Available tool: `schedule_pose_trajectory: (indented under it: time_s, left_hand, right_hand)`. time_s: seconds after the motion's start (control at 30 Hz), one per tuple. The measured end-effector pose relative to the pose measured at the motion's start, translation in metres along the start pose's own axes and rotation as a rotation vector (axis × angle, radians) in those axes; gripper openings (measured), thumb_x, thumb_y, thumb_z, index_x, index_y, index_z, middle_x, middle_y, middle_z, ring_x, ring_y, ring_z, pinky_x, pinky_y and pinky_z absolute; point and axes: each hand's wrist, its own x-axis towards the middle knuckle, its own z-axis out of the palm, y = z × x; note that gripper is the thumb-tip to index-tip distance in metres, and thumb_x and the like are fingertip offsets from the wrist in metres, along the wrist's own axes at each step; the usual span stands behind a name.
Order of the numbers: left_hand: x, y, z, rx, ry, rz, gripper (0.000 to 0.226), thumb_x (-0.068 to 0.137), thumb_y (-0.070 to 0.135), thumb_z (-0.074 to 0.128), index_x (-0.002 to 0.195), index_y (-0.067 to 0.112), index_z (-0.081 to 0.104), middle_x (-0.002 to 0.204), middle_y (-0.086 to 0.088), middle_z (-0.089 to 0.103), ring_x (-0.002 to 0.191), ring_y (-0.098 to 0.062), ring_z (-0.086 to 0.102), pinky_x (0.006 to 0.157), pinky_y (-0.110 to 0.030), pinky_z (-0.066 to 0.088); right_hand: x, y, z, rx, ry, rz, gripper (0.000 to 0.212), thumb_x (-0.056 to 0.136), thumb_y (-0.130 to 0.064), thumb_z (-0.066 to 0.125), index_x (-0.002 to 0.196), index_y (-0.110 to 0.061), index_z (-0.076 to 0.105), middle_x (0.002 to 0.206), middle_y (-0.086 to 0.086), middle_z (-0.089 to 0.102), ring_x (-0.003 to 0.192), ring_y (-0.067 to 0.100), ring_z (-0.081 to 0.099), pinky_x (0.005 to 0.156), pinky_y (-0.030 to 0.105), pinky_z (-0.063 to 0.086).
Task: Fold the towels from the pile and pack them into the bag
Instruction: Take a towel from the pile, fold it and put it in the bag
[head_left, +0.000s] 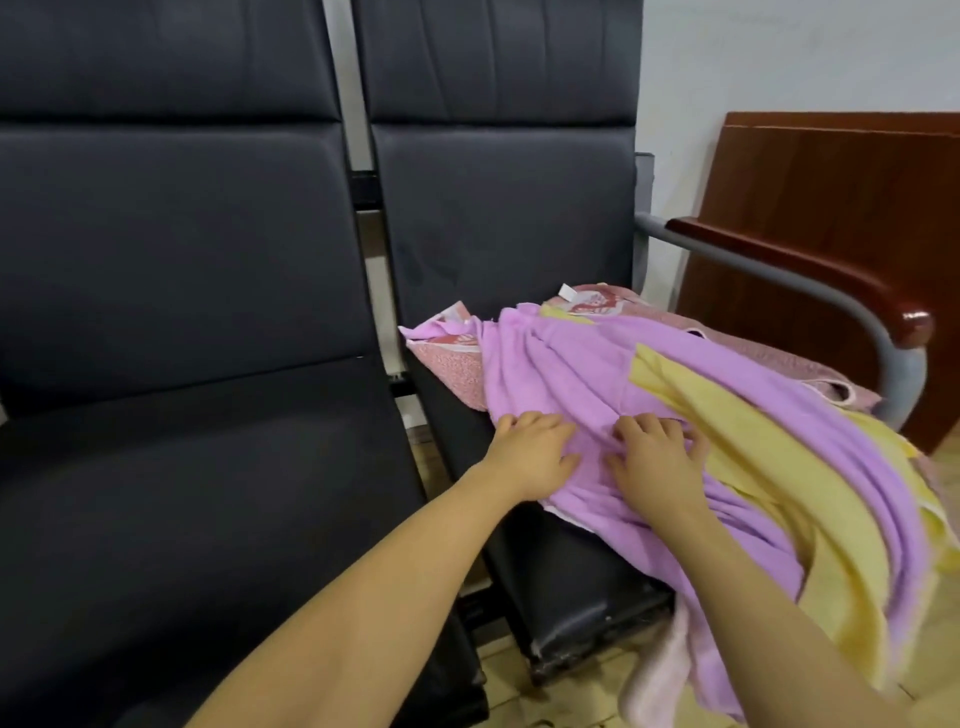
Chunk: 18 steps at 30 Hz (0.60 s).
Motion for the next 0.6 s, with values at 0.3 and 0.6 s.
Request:
schedule_pose_trajectory:
  time_s: [0.3,0.6]
  left_hand:
    - [-0.013,-0.001,0.033,-0.322,0.265,-0.135,0.014,0.097,0.027,0.049,0.098,0.017,0.057,0.112,0.005,0.054,0.11,-0.018,0.041,0.08,-0.03,0.017]
    - [-0.048,-0.01,-0.018,-0.893,0.57,-0.252,0.019,0.1,0.022,0.044,0.082,0.019,0.047,0.07,0.005,0.049,0.071,-0.014,0.044,0.08,-0.035,0.038]
  right_hand:
    - [-0.002,0.003,0.005,0.27,0.37,-0.226,0.024,0.082,-0.031,0.047,0.078,-0.019,0.067,0.065,-0.004,0.066,0.062,0.018,0.065,0.065,0.034,0.019]
    - [-0.004,-0.036,-0.032,0.435,0.577,-0.344,0.03,0.088,-0.025,0.044,0.088,-0.009,0.07,0.075,0.003,0.069,0.068,0.024,0.065,0.069,0.034,0.037]
